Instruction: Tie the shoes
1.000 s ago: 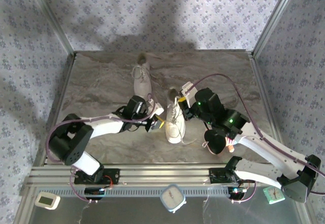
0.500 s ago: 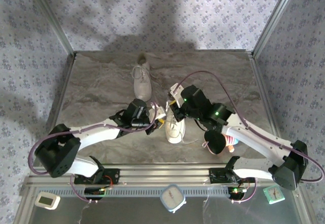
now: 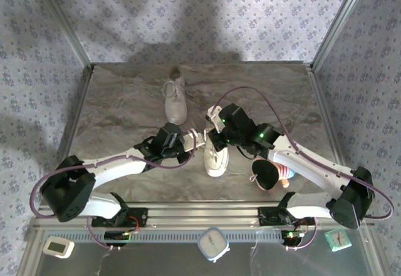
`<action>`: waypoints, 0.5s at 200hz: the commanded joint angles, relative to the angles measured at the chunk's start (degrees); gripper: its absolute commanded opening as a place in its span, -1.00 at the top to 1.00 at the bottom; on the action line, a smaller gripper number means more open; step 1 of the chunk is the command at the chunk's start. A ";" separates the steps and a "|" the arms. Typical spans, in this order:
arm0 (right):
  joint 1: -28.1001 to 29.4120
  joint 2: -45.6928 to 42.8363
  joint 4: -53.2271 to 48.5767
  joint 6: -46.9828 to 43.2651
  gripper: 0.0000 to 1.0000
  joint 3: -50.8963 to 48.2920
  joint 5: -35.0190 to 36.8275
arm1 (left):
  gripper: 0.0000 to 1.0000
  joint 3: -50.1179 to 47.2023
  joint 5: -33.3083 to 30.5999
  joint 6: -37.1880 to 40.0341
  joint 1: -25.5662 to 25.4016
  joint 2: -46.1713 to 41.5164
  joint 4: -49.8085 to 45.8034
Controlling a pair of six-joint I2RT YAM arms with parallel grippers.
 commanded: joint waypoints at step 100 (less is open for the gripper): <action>-4.03 1.79 3.46 3.89 1.00 -5.55 -9.87 | 1.00 -1.52 0.38 3.91 -0.37 -4.54 2.75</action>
